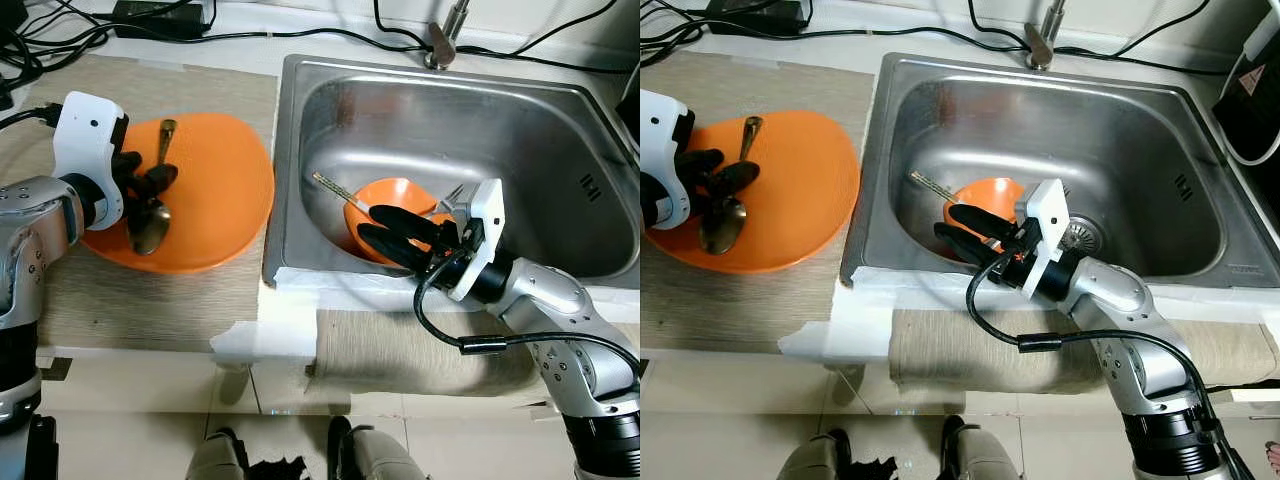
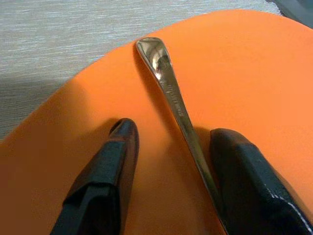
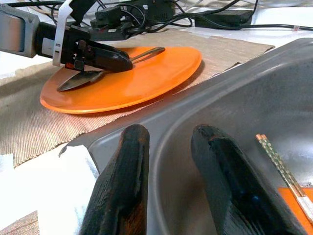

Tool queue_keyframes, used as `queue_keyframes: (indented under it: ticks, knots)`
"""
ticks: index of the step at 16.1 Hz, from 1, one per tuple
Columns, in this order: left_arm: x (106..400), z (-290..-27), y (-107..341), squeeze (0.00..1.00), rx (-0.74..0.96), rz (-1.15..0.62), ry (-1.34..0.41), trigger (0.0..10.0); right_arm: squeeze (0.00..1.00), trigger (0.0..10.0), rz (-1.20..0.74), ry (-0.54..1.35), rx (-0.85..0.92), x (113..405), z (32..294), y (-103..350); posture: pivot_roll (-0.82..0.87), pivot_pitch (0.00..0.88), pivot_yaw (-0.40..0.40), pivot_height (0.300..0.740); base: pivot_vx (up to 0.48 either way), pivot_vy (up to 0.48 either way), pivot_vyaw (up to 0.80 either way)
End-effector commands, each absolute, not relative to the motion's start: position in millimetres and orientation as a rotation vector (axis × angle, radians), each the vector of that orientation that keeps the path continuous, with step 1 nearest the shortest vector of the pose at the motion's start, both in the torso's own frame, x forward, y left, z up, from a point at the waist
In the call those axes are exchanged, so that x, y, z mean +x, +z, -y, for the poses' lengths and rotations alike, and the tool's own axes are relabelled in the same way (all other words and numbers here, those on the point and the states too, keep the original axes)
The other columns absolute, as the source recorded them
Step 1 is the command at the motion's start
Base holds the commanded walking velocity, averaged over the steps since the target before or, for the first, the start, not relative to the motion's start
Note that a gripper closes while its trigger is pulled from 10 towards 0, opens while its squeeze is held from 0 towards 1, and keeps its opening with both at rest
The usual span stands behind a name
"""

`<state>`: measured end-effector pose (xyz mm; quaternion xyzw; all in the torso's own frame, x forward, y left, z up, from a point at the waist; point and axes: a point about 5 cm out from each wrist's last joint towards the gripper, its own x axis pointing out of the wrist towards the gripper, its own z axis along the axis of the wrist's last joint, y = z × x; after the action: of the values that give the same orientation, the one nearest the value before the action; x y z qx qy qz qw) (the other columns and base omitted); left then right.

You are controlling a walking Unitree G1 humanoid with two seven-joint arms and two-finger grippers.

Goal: Kitchen organization

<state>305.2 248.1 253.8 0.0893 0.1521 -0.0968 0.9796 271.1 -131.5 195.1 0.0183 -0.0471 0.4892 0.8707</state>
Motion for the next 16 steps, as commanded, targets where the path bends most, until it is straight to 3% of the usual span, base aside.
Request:
queue_keyframes:
  ticks: [1,7,16]
  knots:
    - [304.0,-242.5,235.6,0.00,0.144,-0.398,-0.241,0.0,0.00,10.0,0.082,1.033,0.014,269.9,132.1,194.4,-0.10,0.209,-0.100,0.740,0.000,0.000,0.00]
    - [304.1,-239.5,234.9,0.00,0.115,-0.377,-0.246,0.0,0.00,10.0,0.079,1.032,0.011,270.3,131.6,192.9,-0.11,0.189,-0.108,0.740,0.000,0.000,0.00]
    - [303.3,-234.5,259.3,0.00,0.099,-0.203,-0.288,0.0,0.00,10.0,0.103,0.982,0.051,276.7,132.1,195.8,-0.11,0.179,-0.109,0.740,0.000,0.000,0.00]
